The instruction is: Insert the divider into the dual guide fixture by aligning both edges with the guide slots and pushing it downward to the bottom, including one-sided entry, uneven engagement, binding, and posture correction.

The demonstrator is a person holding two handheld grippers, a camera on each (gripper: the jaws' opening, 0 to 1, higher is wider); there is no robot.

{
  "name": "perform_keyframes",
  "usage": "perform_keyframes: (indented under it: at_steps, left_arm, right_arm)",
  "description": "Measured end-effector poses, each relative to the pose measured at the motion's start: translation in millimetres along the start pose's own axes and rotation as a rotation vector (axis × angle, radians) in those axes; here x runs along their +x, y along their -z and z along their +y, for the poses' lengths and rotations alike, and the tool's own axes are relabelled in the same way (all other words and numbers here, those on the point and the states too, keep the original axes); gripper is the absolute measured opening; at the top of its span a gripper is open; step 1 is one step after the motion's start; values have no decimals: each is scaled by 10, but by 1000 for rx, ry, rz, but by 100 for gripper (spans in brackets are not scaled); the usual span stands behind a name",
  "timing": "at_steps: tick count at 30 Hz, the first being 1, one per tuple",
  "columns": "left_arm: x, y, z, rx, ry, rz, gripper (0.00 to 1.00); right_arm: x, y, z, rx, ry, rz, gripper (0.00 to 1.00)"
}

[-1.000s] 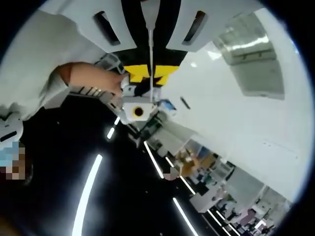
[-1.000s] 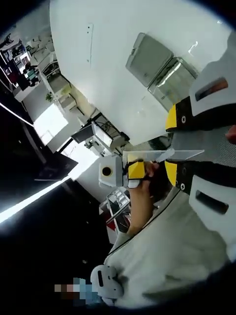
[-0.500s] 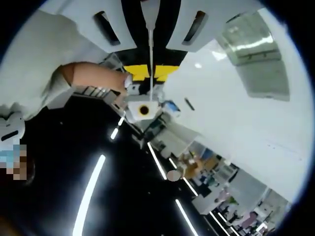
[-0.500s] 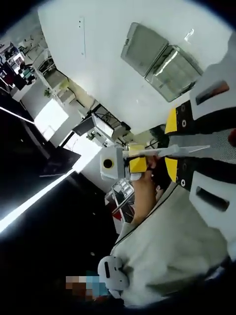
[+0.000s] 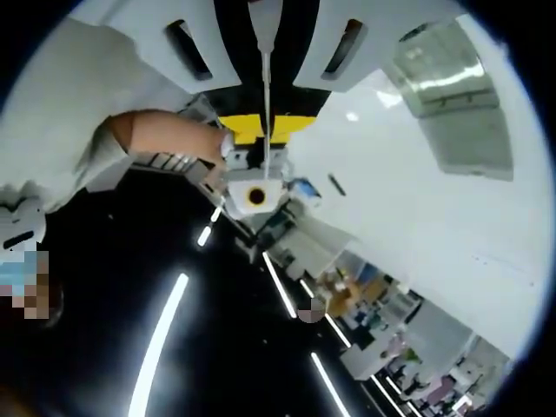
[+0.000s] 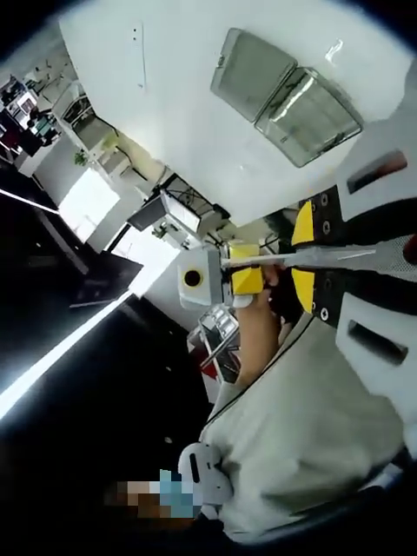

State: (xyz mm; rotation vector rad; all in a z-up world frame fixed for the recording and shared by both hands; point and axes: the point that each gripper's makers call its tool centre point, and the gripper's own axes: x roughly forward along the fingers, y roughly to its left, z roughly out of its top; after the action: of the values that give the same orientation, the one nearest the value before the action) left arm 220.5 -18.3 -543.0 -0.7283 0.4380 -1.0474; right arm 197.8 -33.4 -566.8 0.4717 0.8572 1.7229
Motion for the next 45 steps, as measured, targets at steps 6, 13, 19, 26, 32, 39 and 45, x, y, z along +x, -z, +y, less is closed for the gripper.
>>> perform_keyframes:
  at_steps: [6, 13, 19, 26, 32, 39, 45]
  left_arm:
    - [-10, 1, -1, -3, 5, 0, 0]
    - [-20, 4, -3, -17, 13, 0, 0]
    - [-24, -15, 23, -25, 2, -6, 0]
    - [-44, -16, 65, -3, -25, -18, 0]
    - [-63, -48, 41, -13, -9, -46, 0]
    - [-83, -83, 65, -29, -7, -66, 0]
    - [-93, -92, 74, -28, -6, -74, 0]
  right_arm:
    - [14, 15, 31, -5, -8, 14, 2]
    - [26, 15, 55, 1, -7, 18, 0]
    - [26, -7, 39, 18, 10, 4, 0]
    - [22, -56, 12, 49, 41, -11, 0]
    - [36, -76, 38, 58, 48, -13, 0]
    - [61, -109, 30, 93, 56, -22, 0]
    - [73, -114, 27, 112, 61, -14, 0]
